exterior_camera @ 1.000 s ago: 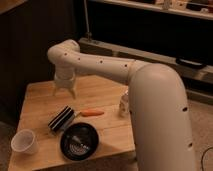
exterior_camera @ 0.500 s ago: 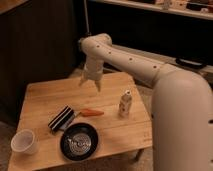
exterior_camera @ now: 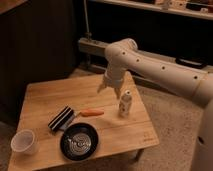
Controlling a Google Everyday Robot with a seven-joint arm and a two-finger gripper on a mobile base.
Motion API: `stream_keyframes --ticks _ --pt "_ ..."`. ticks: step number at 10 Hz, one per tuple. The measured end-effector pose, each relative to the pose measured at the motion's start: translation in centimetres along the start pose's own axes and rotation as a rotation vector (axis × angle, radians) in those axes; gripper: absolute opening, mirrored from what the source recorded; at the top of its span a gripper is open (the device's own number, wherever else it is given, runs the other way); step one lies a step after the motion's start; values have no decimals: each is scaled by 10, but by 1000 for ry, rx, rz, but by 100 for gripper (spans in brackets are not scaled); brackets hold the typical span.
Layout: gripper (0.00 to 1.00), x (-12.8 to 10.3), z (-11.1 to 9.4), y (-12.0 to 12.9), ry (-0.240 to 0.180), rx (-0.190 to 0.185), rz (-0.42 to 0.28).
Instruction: Move the arm in a circular motion
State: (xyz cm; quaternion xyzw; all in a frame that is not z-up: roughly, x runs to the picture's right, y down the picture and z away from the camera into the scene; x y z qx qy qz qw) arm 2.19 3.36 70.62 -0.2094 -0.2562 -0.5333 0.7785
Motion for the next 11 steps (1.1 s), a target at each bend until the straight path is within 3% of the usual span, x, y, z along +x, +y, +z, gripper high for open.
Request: stream_keyframes --ticks 3,5,11 --pt "66 -78 4 -13 -19 9 -19" --pt "66 -102 11 -46 -31 23 -75" --pt "66 -106 29 -196 -55 101 -352"
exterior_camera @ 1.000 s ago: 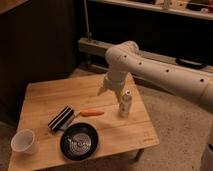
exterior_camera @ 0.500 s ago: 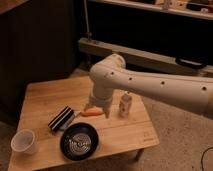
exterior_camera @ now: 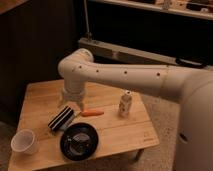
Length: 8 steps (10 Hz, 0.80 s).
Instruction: Move the arm in a circular motion
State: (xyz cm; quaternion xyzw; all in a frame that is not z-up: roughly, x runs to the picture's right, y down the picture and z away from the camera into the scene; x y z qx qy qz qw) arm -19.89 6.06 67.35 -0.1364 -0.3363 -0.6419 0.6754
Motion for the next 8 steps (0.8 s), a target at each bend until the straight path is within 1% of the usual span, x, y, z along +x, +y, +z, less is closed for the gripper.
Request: stream_keyframes --ticks 1,2,3,4,5,6,7,8 --pt "66 20 7 -22 -5 12 -47" --pt "66 37 12 -33 -8 16 -64" --pt "66 56 15 -38 -7 21 -66" --pt "66 81 15 -36 -3 22 -59" --pt "66 102 14 -30 1 18 -50" --pt "66 121 11 -20 6 9 -33" --pt "66 134 8 -7 10 0 -8" --pt "66 143 4 7 15 -8 20"
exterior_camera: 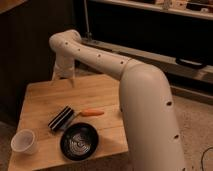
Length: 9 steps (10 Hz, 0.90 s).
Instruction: Move the arm in a circular motion
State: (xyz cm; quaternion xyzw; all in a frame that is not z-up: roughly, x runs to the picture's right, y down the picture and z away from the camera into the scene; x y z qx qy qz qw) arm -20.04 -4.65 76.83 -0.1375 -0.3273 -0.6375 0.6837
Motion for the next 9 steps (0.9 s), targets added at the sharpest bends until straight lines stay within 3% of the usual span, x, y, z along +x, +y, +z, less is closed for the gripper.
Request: stream_keyframes --ticks 2,4,9 --pt "66 2 -7 35 6 -17 70" --pt "66 -13 -15 89 18 -30 170" --pt "66 -78 -31 190 42 -58 389"
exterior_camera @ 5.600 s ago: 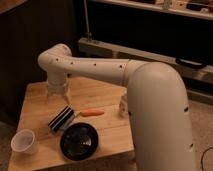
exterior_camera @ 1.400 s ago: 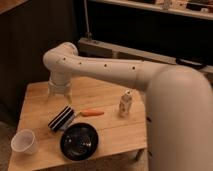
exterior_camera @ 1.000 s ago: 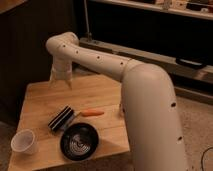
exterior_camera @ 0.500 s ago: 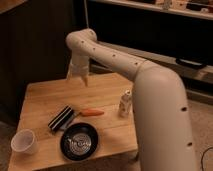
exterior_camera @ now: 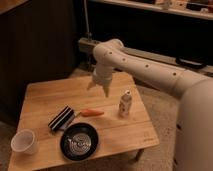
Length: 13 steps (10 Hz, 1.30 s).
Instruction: Move the arm in a circular motion
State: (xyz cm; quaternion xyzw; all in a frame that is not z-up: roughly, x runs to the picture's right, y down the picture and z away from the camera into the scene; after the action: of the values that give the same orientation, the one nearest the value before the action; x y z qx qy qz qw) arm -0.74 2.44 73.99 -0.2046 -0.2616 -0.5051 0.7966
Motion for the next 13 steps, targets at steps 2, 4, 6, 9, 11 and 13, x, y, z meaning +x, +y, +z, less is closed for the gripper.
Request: stream_keyframes --ticks 2,4,6,9,11,13 --pt "66 -28 -6 50 7 -14 89" --pt "66 -60 -11 86 0 -19 101" --pt "66 -80 -12 94 -12 -16 65" --pt "66 -105 -7 63 -37 3 -45" --pt "66 -117 0 8 -48 25 -154" --pt "66 -127 4 -49 -49 44 -267"
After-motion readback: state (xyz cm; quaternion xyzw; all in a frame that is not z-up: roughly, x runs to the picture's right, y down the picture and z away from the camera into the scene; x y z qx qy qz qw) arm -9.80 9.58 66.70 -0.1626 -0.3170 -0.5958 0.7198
